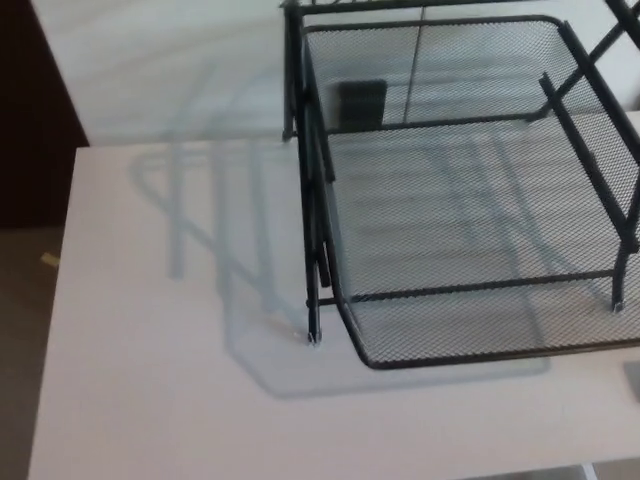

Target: The robot walks towards a desk on which a file tray is kept in the middle and a stapler is kept to its right. The robot lifts the stapler using its right hand and places it on the file tray.

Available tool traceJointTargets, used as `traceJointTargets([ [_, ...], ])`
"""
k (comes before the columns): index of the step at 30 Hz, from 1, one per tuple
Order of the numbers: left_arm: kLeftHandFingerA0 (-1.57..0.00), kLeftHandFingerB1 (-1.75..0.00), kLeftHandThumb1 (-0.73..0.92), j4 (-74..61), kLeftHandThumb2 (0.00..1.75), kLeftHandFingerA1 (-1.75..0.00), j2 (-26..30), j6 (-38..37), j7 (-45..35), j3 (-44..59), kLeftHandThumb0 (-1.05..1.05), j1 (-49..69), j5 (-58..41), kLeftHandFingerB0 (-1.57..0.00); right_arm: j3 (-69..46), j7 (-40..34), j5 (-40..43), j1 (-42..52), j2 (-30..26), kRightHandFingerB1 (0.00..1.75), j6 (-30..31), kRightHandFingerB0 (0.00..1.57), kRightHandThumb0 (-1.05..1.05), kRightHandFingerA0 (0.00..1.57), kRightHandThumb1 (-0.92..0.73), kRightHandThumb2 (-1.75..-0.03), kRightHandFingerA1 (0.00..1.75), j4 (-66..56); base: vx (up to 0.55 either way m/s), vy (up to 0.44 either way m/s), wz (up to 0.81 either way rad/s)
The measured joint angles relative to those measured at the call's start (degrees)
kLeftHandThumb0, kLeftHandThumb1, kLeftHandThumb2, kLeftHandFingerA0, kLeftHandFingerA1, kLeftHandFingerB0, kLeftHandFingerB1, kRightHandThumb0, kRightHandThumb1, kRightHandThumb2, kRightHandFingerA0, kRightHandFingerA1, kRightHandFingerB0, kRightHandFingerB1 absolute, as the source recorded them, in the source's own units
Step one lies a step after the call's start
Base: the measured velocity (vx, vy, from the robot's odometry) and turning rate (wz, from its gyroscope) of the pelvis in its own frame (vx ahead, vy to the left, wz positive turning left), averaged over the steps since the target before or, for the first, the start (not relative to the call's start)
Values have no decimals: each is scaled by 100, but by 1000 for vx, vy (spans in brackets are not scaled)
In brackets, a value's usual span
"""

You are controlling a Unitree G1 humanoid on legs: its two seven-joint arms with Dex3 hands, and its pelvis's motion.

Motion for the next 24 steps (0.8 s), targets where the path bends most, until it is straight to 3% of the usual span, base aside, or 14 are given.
traceJointTargets([
  [5,-25,-40,86,3,66,-46,-3,0,0,11,-54,-11,0,-26,44,176,45,-22,-2,37,262,7,-57,0,-73,-63,30,-197,-72,-106,4],
  [6,-25,-42,90,3,66,-46,-3,0,2,10,-53,-11,2,-29,38,211,62,-20,-4,36,302,6,-52,0,-74,-62,19,-224,-85,-183,7],
  [11,-22,-42,90,4,66,-45,-42,-1,3,-17,-51,-3,10,-28,-13,291,118,-2,-63,35,492,9,-58,0,-74,-62,22,-358,-30,-205,-9],
  [12,-24,-40,88,4,65,-47,-45,-1,1,-13,-51,-5,7,-26,9,290,110,1,-74,41,535,9,-58,0,-65,-79,23,-392,0,0,0],
  [13,-25,-42,86,35,66,-49,-47,-5,3,10,-53,-29,0,-28,38,288,100,8,-77,43,582,7,-59,0,-63,-82,31,-432,0,0,0],
  [14,-24,-40,89,74,65,-47,-49,-5,8,16,-51,-49,1,-25,49,288,100,10,-77,42,593,8,-55,0,-62,-79,24,-440,-78,65,-8],
  [15,-23,-39,91,116,66,-45,-50,-5,12,19,-51,-67,1,-25,52,290,104,10,-76,36,612,11,-58,0,-72,-62,31,-443,-94,97,-8],
  [21,-25,-39,88,103,66,-50,-105,1,15,27,-51,-79,-1,-24,3,308,136,9,-59,35,761,7,-53,0,-74,-63,29,-485,-71,228,-5],
  [22,-27,-40,88,100,66,-52,-118,3,5,64,-51,-75,-14,-25,8,309,135,18,-48,40,757,7,-59,0,-64,-81,27,-494,-11,355,15],
  [24,-27,-41,89,101,66,-49,-76,1,16,137,-52,-81,-35,-28,25,314,128,28,-46,41,773,6,-58,0,-64,-83,34,-515,-66,247,8],
])
